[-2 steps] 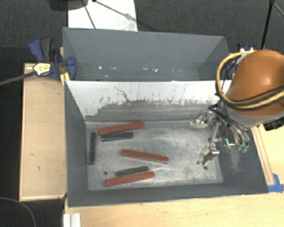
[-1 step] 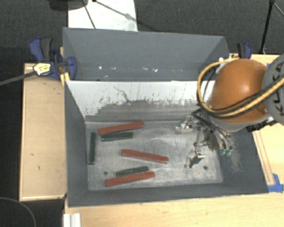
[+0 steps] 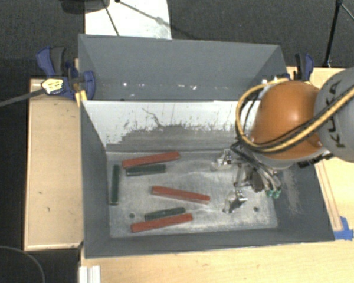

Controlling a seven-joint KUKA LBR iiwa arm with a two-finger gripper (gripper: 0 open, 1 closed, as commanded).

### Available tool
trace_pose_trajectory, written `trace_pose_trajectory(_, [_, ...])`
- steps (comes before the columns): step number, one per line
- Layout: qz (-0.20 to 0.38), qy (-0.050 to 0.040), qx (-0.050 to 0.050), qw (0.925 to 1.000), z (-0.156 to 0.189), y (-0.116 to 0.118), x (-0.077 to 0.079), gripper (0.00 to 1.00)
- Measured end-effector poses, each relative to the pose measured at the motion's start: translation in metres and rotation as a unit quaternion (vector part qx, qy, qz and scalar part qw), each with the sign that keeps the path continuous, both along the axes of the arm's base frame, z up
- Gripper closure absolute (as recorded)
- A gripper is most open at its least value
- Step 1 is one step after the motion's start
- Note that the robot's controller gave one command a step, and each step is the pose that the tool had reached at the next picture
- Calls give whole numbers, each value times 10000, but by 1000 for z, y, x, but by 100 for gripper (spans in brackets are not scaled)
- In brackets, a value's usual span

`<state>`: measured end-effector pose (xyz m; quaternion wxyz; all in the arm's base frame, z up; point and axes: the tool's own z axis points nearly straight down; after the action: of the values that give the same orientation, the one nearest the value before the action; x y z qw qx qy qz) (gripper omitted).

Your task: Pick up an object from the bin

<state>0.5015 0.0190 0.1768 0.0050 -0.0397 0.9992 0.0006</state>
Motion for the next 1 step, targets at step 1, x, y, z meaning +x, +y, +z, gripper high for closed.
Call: trace_pose_trajectory(1, [-58,91,-6,9999,25,-6,-6,0])
